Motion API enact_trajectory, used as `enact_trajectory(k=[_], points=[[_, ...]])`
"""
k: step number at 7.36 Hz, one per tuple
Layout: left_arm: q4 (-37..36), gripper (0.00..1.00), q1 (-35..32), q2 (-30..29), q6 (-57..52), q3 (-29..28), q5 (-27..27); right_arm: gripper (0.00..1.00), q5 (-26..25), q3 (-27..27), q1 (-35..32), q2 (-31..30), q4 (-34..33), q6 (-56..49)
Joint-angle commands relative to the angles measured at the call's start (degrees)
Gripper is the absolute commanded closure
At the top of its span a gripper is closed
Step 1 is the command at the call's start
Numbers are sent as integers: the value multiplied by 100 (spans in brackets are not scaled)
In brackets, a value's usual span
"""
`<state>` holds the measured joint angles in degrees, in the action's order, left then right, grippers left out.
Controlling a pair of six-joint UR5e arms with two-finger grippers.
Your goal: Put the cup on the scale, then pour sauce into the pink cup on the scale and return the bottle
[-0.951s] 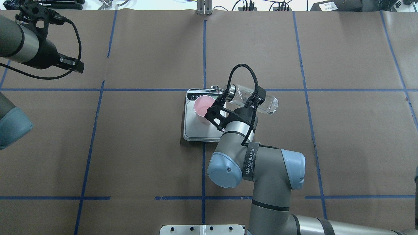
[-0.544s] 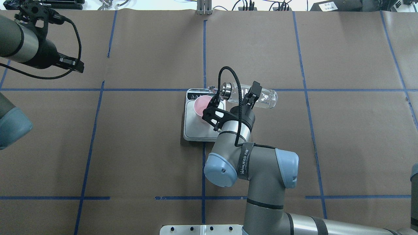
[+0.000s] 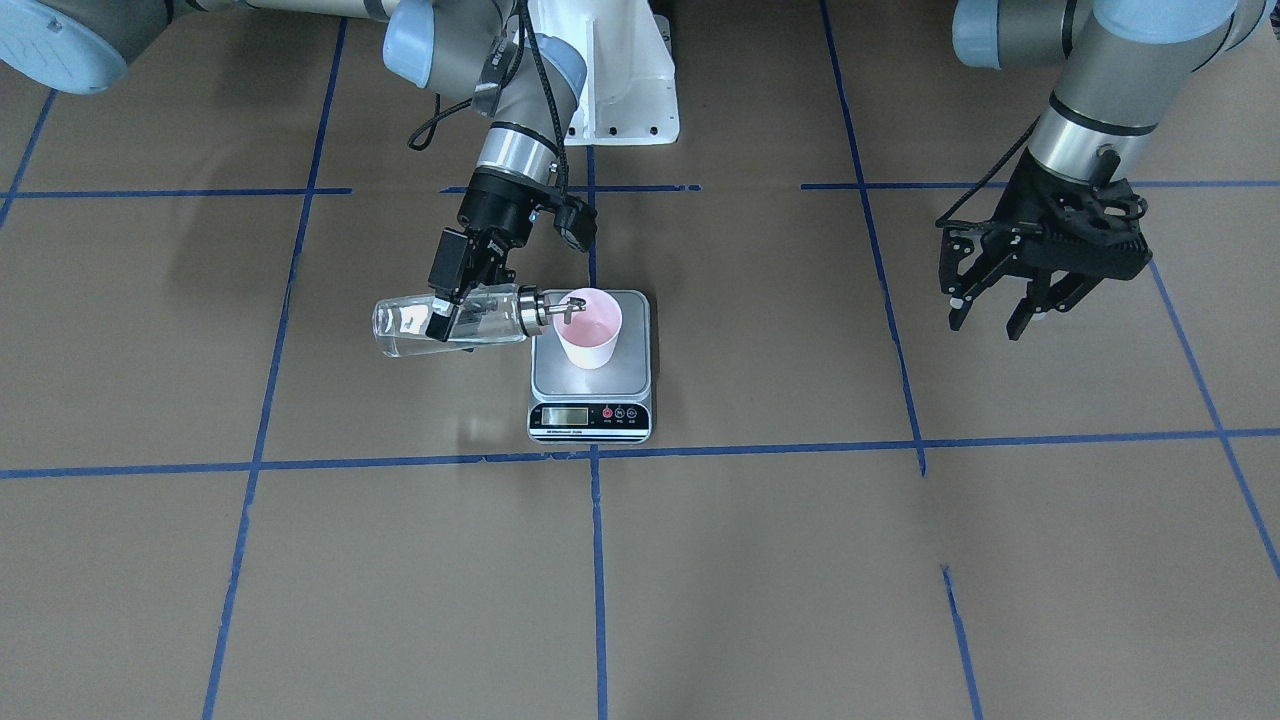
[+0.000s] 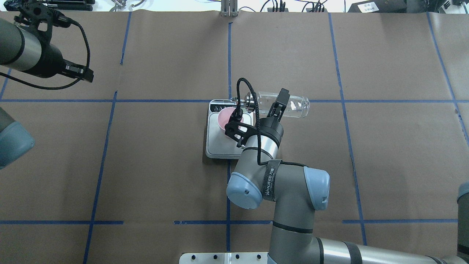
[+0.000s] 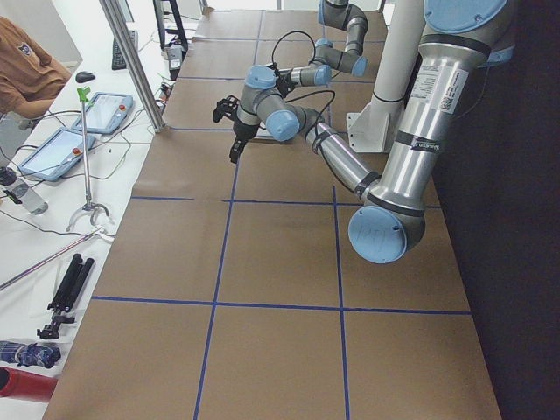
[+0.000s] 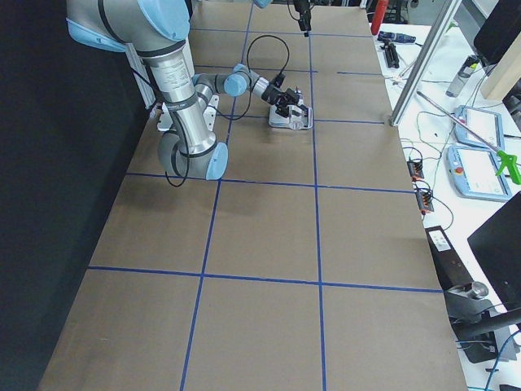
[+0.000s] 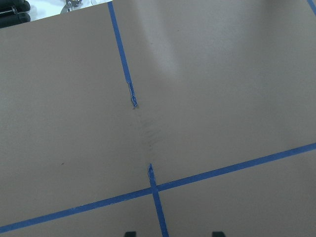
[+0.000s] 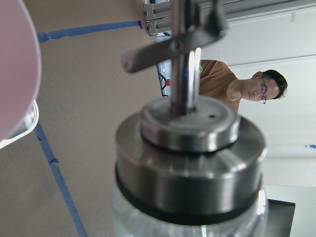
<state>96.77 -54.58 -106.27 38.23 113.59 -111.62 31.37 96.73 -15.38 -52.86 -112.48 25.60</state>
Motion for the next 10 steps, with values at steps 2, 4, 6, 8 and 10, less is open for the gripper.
enact_trajectory(k=[2,4,6,8,10], points=[[0,39,0,53,18,84,-9,100,-323,-76,44,4,-11,-441],[0,39,0,53,18,76,-157,100,-474,-84,79,-49,-28,-731],[0,39,9,53,18,76,-167,100,-613,-93,79,-58,-46,-1116],[0,39,9,53,18,84,-176,100,-676,-137,88,-84,-55,-1180],[0,39,9,53,18,85,-237,100,-754,-137,114,-128,-64,-1207]])
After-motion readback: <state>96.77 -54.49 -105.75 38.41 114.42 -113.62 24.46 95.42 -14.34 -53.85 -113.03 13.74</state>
